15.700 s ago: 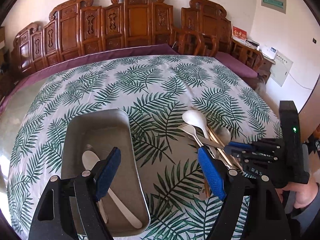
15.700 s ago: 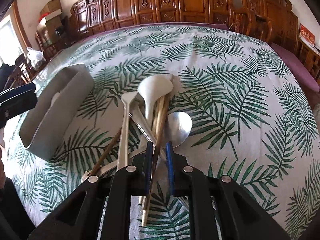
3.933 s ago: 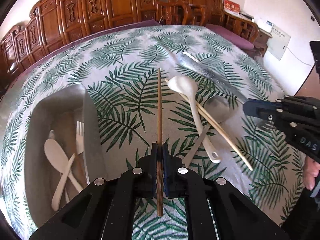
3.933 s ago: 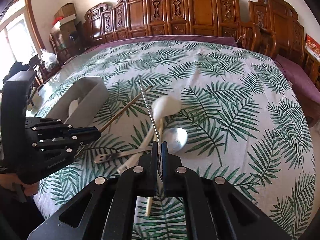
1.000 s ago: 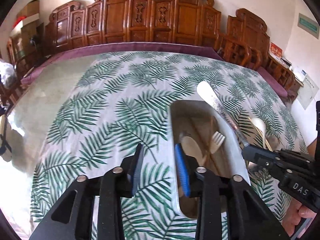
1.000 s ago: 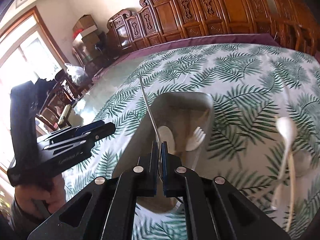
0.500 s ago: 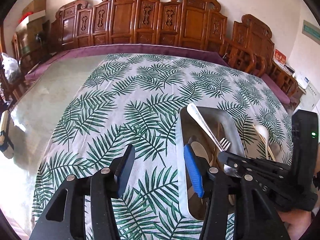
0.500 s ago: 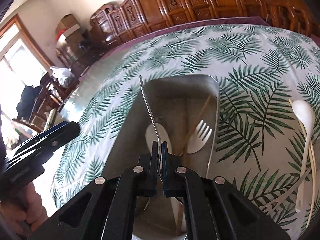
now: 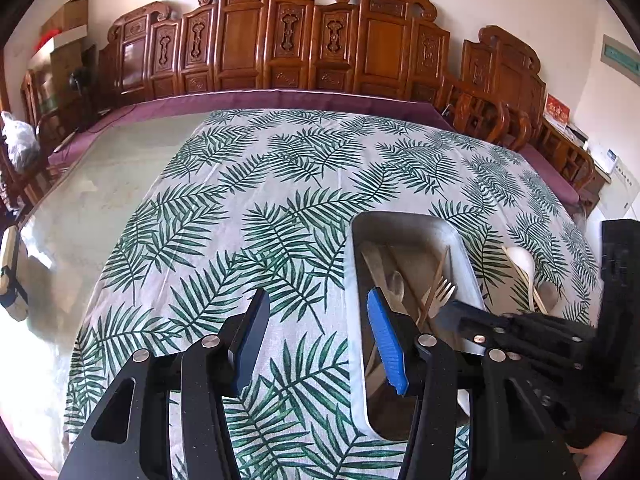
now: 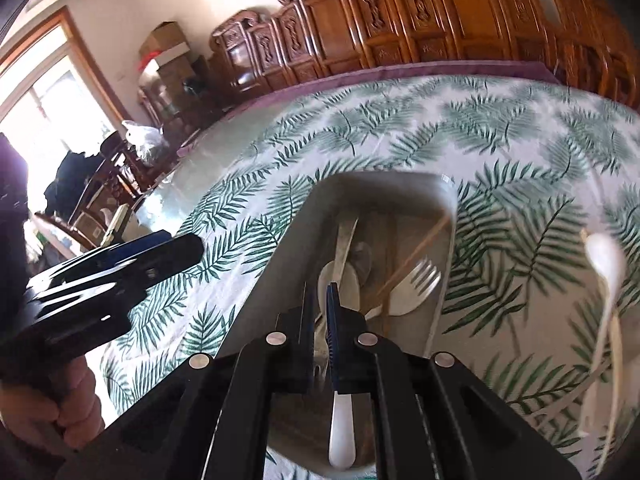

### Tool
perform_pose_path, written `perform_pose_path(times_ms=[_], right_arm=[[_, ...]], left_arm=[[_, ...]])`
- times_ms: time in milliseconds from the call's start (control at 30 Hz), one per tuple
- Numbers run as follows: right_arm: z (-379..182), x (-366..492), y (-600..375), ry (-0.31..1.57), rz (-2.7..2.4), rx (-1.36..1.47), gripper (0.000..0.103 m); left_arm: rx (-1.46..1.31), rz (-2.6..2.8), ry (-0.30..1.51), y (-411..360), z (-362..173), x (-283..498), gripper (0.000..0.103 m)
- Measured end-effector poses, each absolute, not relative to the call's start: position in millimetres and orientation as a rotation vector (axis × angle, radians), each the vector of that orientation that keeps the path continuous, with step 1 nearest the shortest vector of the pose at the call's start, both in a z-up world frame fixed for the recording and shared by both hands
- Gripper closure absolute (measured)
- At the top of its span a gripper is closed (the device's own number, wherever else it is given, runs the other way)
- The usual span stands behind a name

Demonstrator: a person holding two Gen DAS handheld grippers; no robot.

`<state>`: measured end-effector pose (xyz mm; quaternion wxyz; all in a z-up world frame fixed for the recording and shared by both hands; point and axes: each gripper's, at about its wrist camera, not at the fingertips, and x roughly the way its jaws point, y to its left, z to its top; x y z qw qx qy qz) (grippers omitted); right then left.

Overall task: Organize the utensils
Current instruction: 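Lower the metal fork into the grey tray and open the right tool, then grasp a wooden chopstick from the bundle with the right tool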

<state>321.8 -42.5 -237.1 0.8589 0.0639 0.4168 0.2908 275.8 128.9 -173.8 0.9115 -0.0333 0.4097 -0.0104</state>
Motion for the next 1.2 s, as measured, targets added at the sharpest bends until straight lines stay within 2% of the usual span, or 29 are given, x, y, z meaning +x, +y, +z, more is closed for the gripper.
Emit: perform_pose_path(times_ms=[333,400,500,567,633,700,767,833,900,1200], right_arm=[[-197,292,-122,0.751,0.555,0.015,0.094],[-193,288,-144,0.734,0.520,-0.015,0.094],[-191,281,-179,0.715,0.450,-0.037,0.094],[-192,278,-198,0.702,0.405,-0.046,0.076],[-197,277,-221,0.700,0.362,-0.035,0.066],[-208,277,-243,0.716,0.325,-0.003,0.060],[-217,281,-258,0.733,0.301,0.026,0.045],[-226,287,-269,0.743,0.271,0.027,0.037],[-235,293,-277,0.759,0.259,0.035,0.034],[-257,300,-273,0.826,0.299,0.028,0.034]], left_arm=[[-0.035,-0.081,0.835,88,-171,277,0.052],[-0.021,-0.102,0.824,76,-170,276,0.039],[0.003,-0.128,0.819,59,-169,275,0.035],[0.011,-0.147,0.815,49,-169,274,0.031],[0.022,-0.160,0.814,40,-171,272,0.030],[0.030,-0.174,0.813,31,-173,271,0.029],[0.037,-0.191,0.818,23,-175,269,0.028],[0.048,-0.203,0.818,15,-177,267,0.028],[0.053,-0.221,0.821,7,-179,266,0.028],[0.121,-0.283,0.850,-33,-195,260,0.028]])
